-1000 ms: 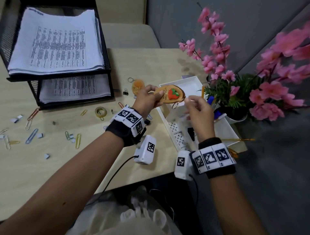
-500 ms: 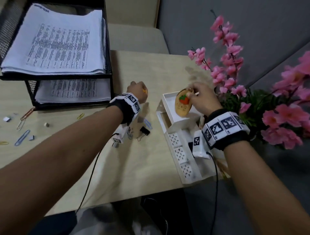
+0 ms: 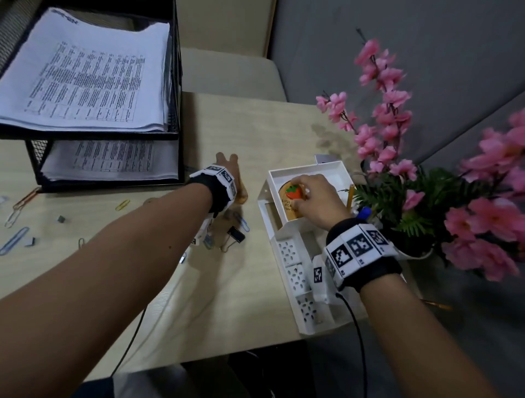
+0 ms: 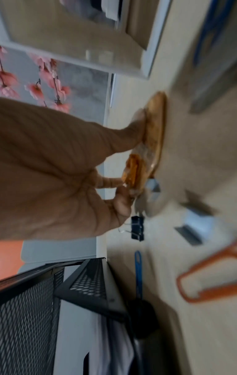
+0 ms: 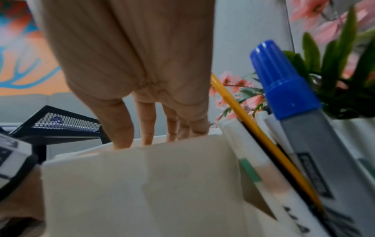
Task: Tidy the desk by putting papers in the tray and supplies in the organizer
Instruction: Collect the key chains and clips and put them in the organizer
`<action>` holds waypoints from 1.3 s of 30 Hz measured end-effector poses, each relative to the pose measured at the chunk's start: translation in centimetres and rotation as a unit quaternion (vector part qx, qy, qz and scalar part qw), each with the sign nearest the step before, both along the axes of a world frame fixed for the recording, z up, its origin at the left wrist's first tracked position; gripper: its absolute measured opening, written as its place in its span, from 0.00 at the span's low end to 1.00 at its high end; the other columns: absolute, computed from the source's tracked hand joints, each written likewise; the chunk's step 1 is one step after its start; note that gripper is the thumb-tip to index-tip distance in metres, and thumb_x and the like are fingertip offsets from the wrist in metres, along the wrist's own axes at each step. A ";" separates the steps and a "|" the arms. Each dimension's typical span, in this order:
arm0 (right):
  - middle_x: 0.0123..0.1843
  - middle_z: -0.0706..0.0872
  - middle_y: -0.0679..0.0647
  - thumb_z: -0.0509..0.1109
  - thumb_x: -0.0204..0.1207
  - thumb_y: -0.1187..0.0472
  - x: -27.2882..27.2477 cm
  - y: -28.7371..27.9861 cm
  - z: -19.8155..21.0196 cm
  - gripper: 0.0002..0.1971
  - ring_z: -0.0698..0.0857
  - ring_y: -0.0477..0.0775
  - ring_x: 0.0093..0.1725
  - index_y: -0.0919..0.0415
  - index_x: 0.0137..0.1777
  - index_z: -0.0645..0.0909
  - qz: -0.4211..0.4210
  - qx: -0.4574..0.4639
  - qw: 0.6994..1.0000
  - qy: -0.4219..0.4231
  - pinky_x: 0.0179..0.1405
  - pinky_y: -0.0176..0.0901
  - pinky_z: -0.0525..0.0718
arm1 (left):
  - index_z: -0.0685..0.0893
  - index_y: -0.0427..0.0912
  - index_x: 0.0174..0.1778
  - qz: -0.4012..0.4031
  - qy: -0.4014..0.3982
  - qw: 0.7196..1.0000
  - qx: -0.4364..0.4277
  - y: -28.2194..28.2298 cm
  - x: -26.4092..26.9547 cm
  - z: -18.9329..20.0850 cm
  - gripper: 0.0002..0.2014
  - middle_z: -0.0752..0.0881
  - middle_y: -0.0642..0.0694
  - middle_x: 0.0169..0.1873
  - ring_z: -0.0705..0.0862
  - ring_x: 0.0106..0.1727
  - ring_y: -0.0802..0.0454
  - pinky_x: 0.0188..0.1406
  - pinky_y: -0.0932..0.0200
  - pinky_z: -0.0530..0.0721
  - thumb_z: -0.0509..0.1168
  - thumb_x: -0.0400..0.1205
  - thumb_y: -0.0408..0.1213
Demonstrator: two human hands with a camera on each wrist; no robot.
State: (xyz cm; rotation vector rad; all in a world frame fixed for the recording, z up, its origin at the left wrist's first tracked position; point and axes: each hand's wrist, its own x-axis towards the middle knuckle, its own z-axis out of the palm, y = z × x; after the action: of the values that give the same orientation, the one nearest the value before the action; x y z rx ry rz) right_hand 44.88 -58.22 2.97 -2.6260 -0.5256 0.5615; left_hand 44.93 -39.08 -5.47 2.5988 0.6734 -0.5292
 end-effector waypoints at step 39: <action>0.62 0.81 0.66 0.57 0.77 0.75 2.6 -0.1 3.7 0.19 0.80 0.67 0.62 0.62 0.66 0.71 -0.098 -0.009 0.982 -0.160 0.59 0.56 0.78 | 0.81 0.38 0.59 -0.118 -0.118 0.981 -0.103 -2.7 -8.7 2.1 0.14 0.78 0.38 0.57 0.80 0.56 0.41 0.49 0.58 0.74 0.66 0.80 0.39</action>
State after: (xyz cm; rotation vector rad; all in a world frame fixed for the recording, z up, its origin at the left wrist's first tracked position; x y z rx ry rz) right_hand 47.47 -58.32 6.69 -2.7595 -0.3485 0.0812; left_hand 36.20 -41.77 -3.36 2.5022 0.2222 -0.3316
